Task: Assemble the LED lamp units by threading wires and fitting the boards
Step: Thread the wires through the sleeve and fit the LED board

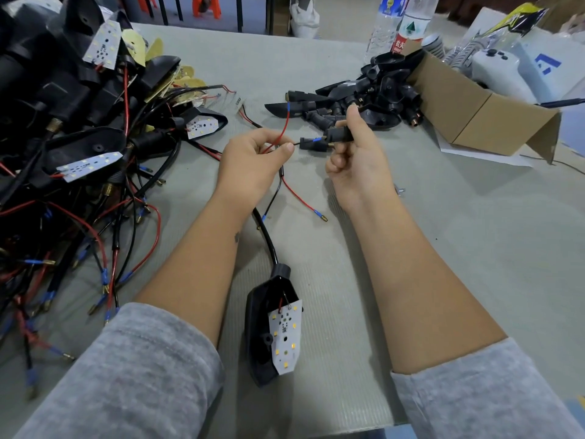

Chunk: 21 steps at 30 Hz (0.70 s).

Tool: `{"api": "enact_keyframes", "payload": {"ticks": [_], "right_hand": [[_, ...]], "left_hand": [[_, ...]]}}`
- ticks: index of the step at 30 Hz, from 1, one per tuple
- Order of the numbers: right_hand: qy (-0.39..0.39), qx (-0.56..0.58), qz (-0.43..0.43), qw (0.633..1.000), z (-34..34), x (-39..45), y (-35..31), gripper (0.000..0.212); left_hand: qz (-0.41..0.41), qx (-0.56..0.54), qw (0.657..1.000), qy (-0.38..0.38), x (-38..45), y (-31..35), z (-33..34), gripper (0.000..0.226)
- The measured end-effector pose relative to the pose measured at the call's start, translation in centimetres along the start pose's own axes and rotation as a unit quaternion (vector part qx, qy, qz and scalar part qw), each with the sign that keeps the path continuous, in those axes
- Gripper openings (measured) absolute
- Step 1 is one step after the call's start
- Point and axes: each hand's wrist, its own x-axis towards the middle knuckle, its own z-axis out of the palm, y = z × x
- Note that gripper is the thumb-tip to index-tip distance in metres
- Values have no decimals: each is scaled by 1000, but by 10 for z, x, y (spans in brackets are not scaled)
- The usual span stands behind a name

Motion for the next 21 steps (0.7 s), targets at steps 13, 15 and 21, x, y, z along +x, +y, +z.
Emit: {"api": "enact_keyframes", "payload": {"ticks": [13, 15, 21], "right_hand": [[-69, -167, -63, 982, 4, -7, 6, 12], [-77, -186, -64, 977, 4, -7, 7, 9], [-104, -209, -83, 969, 4, -10, 10, 10]], "left_hand": [[-6, -7, 1000, -1, 3, -5, 0, 15], [-7, -3, 1000, -3, 3, -4, 0, 14], [-69, -50, 996, 7, 4, 0, 1, 19]]}}
